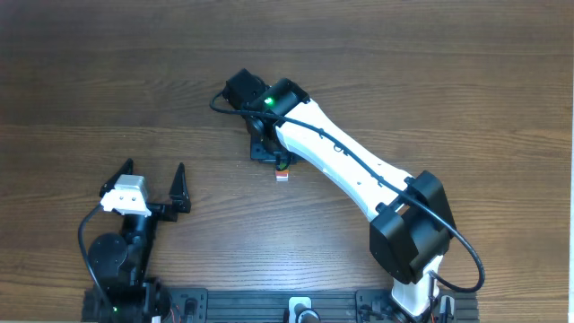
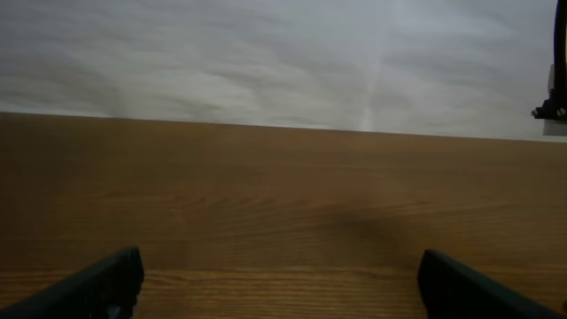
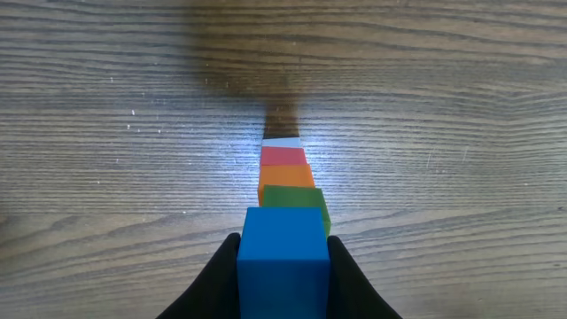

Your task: Stack Cubes

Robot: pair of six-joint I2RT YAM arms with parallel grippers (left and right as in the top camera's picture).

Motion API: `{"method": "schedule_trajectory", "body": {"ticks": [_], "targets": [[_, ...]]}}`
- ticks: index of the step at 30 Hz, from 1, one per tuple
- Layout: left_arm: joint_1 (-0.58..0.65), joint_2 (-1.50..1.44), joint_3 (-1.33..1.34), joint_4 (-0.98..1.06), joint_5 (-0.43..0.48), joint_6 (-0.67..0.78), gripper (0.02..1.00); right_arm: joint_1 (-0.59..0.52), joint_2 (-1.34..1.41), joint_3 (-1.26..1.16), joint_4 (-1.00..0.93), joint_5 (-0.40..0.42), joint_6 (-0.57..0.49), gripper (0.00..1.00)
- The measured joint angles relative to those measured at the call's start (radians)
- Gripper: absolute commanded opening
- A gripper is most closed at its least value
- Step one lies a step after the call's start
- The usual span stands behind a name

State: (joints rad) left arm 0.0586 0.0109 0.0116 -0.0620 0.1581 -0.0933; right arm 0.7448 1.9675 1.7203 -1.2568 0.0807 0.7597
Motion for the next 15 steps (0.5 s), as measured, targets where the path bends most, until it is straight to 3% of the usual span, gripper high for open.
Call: {"method": "schedule_trajectory", "body": {"ticks": [15], "targets": [[0.0,0.0,0.0,0.0,0.0,0.0,1.0,-0.001,0.0,0.0,0.008,-0.001,0.001,0.134]]}}
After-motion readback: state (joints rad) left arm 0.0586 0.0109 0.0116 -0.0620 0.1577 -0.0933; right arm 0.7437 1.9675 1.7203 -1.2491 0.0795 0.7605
